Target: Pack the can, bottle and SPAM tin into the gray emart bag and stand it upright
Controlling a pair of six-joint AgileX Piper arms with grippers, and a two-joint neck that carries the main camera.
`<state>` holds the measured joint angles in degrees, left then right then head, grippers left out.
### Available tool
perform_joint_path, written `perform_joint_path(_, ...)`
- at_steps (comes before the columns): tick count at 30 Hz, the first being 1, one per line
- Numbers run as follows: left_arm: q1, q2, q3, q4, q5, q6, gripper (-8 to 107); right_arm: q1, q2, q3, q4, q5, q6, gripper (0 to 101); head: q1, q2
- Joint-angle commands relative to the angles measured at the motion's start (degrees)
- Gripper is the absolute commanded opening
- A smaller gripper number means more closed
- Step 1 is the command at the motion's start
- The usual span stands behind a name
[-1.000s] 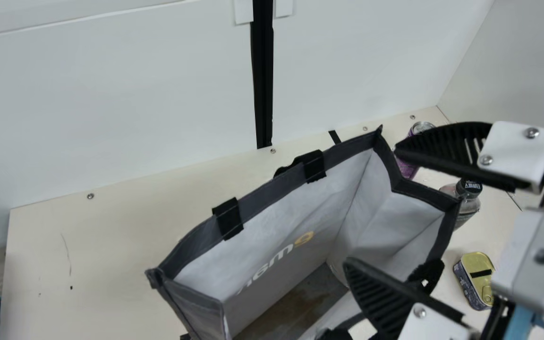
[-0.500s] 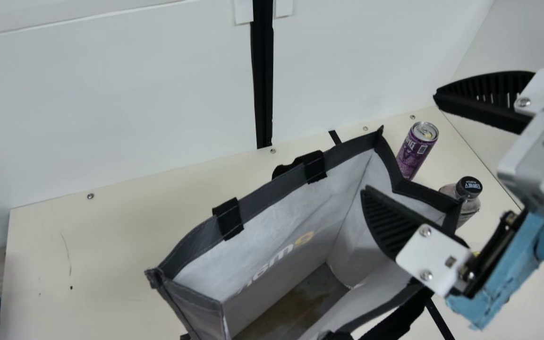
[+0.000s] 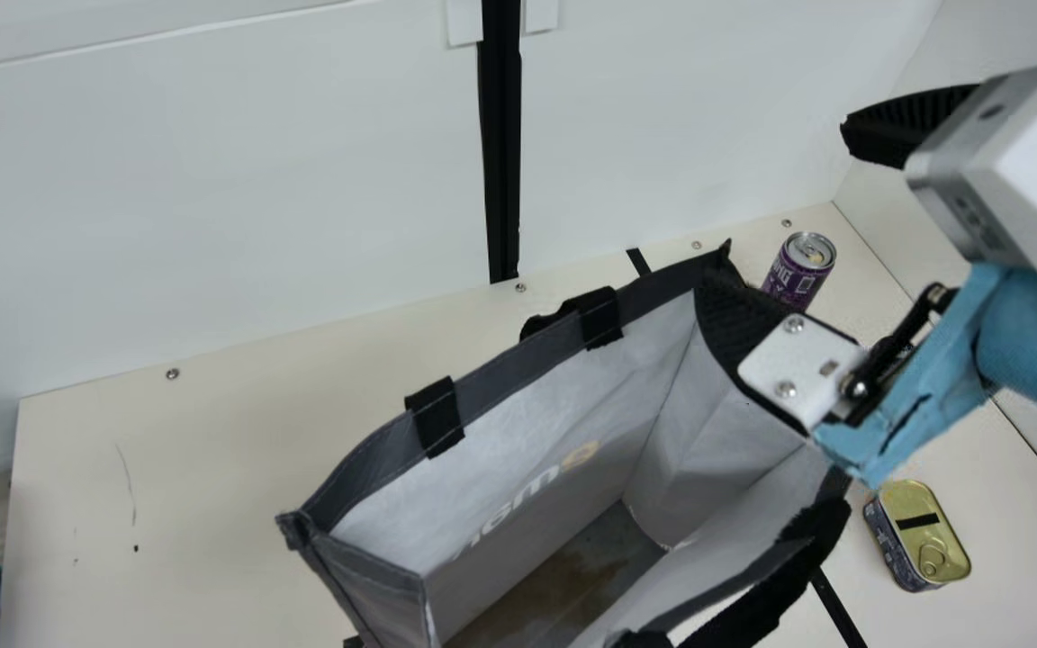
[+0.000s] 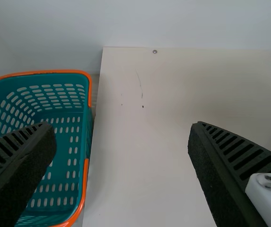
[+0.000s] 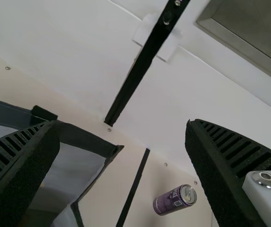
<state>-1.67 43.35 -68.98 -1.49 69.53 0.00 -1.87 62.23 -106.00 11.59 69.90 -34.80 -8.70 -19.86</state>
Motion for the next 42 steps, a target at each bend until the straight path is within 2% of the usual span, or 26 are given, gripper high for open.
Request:
perform_joint_path(1,0.0,0.0,0.0,0.0,0.0,0.0,90,-4.9,0.45,-0.01,3.01,0.0,-0.97,95,-1.3,-0.14)
perform_joint_path(9,0.0,0.0,0.0,0.0,0.0,0.0,90,-14.81,2.81,0.59,9.83,0.0,-4.69,95,-1.3,-0.14)
perform_joint_path(17,0.0,0.0,0.0,0.0,0.0,0.0,90,-21.56,4.51,1.86,13.19,0.0,-6.71,95,-1.3,-0.14)
perform_joint_path(26,0.0,0.0,0.0,0.0,0.0,0.0,90,-25.93,5.62,3.26,13.43,0.0,-7.21,95,-1.3,-0.14)
perform_joint_path(42,0.0,0.0,0.0,0.0,0.0,0.0,90,-30.46,5.95,6.52,8.98,0.0,-7.87,95,-1.3,-0.14)
